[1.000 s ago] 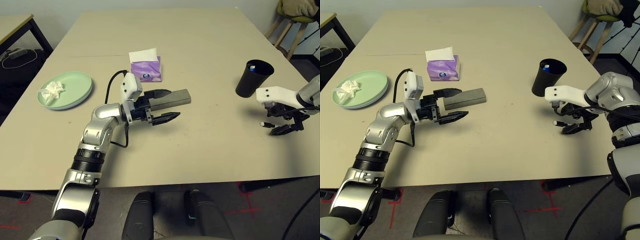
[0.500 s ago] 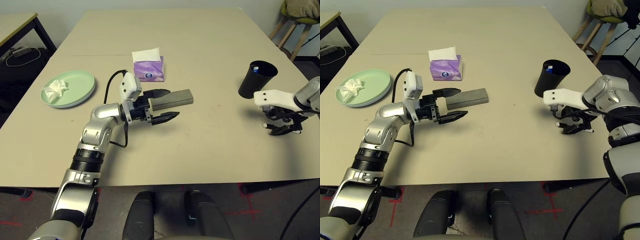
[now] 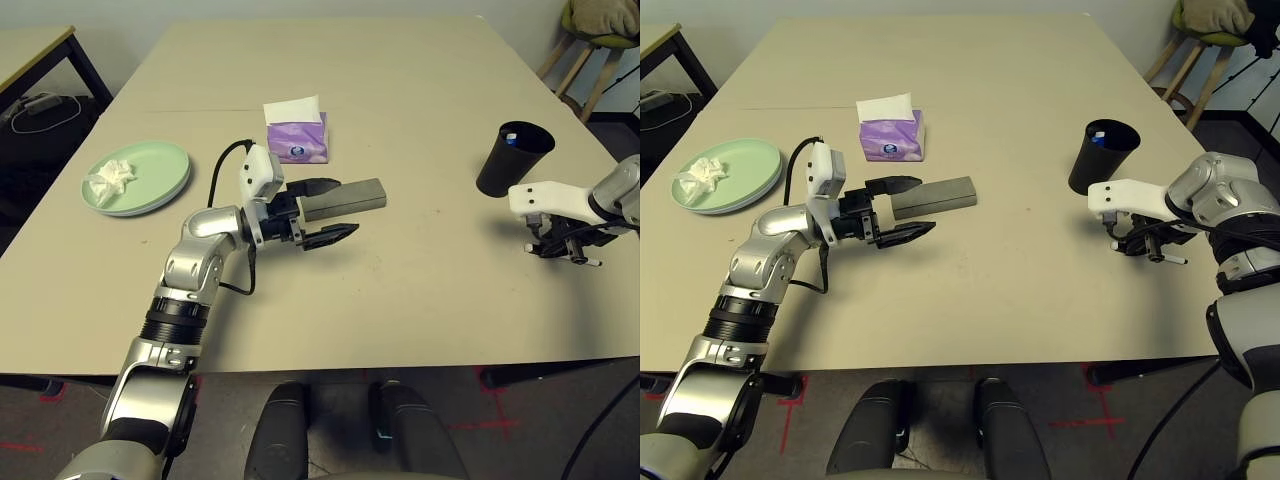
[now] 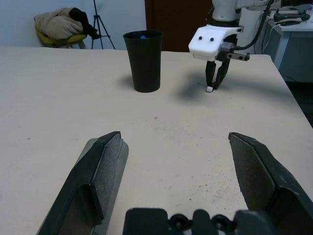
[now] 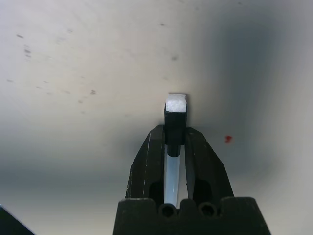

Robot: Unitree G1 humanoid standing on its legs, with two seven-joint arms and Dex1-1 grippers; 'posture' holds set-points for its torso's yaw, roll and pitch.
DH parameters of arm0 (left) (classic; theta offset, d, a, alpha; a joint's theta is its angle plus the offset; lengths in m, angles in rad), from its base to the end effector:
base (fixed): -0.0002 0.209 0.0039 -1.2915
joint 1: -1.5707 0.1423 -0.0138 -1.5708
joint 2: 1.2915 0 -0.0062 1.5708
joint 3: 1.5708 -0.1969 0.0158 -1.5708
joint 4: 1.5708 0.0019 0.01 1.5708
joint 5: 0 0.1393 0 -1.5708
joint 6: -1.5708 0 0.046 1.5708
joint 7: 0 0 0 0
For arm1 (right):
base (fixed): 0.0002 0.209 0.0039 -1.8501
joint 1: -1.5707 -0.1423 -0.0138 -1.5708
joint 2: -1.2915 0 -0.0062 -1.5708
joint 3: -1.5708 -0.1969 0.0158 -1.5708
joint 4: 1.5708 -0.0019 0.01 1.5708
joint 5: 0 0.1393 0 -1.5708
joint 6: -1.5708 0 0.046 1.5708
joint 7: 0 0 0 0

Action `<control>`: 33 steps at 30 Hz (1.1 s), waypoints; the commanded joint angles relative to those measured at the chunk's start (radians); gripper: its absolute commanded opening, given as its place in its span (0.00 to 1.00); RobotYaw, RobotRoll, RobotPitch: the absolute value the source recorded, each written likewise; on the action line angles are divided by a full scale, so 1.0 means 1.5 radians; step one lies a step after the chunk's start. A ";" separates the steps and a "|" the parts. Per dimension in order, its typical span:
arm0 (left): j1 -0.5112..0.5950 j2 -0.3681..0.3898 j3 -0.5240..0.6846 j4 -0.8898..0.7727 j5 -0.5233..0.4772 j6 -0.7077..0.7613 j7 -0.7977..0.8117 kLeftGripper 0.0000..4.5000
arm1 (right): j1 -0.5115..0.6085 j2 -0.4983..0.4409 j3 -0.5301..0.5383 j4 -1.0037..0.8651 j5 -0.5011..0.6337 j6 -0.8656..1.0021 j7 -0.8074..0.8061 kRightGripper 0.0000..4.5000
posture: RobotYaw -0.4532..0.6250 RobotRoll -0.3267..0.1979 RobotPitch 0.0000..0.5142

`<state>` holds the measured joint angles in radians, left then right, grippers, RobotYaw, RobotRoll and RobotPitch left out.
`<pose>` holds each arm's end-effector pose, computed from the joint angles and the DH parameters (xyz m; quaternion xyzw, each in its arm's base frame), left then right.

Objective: Organize and tidy the items on the table.

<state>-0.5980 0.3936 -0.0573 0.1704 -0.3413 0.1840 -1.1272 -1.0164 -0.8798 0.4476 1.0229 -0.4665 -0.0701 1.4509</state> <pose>0.3101 0.1869 0.1539 0.0911 -0.0701 -0.5851 0.8028 0.3367 -0.3260 0.2055 -0.4517 0.4736 0.4184 0.6298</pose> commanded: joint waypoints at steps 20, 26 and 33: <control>-0.026 -0.005 -0.017 0.040 0.004 -0.033 -0.022 1.00 | 0.133 0.186 -0.399 -0.404 0.496 0.360 -0.213 0.09 | 0.58 0.62 0.22; -0.028 -0.004 -0.017 0.044 0.003 -0.035 -0.025 1.00 | 0.173 0.302 -0.483 -0.455 0.487 0.180 -0.468 0.09 | 0.58 0.62 0.21; -0.030 -0.002 -0.016 0.048 0.002 -0.035 -0.028 1.00 | 0.184 0.341 -0.495 -0.465 0.467 0.164 -0.658 0.09 | 0.58 0.62 0.20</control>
<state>-0.6371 0.3896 -0.0696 0.2271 -0.3395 0.1384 -1.1573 -0.7466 -0.3695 -0.2702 0.3427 0.2425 0.1787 0.5348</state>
